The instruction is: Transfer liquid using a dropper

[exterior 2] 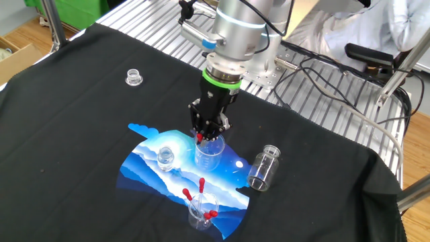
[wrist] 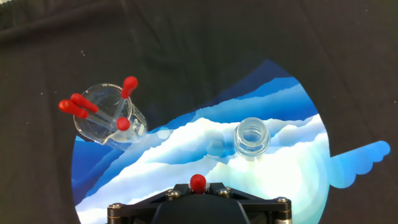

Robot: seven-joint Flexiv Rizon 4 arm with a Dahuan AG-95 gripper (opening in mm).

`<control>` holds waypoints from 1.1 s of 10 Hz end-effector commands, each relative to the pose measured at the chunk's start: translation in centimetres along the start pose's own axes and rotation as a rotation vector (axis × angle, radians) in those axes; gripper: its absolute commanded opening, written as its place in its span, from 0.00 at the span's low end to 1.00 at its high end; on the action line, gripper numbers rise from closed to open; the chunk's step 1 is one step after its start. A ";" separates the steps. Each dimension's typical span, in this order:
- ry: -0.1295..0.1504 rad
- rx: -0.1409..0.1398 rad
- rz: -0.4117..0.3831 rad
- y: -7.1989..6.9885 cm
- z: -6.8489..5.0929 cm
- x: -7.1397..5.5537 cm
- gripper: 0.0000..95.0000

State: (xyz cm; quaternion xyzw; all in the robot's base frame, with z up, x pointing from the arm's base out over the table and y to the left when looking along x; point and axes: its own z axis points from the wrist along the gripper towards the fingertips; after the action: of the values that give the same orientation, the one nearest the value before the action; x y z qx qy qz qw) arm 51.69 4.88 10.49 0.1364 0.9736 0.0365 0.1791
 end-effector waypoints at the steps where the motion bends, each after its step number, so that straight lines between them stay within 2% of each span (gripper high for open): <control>1: -0.007 0.003 0.003 -0.1 0.1 0.1 0.00; 3: -0.018 0.015 0.000 -0.1 0.3 0.3 0.00; 6: -0.015 0.015 0.019 -0.1 0.4 0.3 0.00; 7: -0.014 0.015 0.025 -0.1 0.4 0.2 0.20; 10: -0.014 0.018 0.036 0.0 0.4 0.1 0.20; 11: 0.001 0.024 0.035 0.1 0.4 0.1 0.20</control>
State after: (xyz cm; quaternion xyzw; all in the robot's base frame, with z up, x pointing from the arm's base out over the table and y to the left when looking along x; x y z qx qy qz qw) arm 52.11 4.74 9.99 0.1563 0.9690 0.0257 0.1894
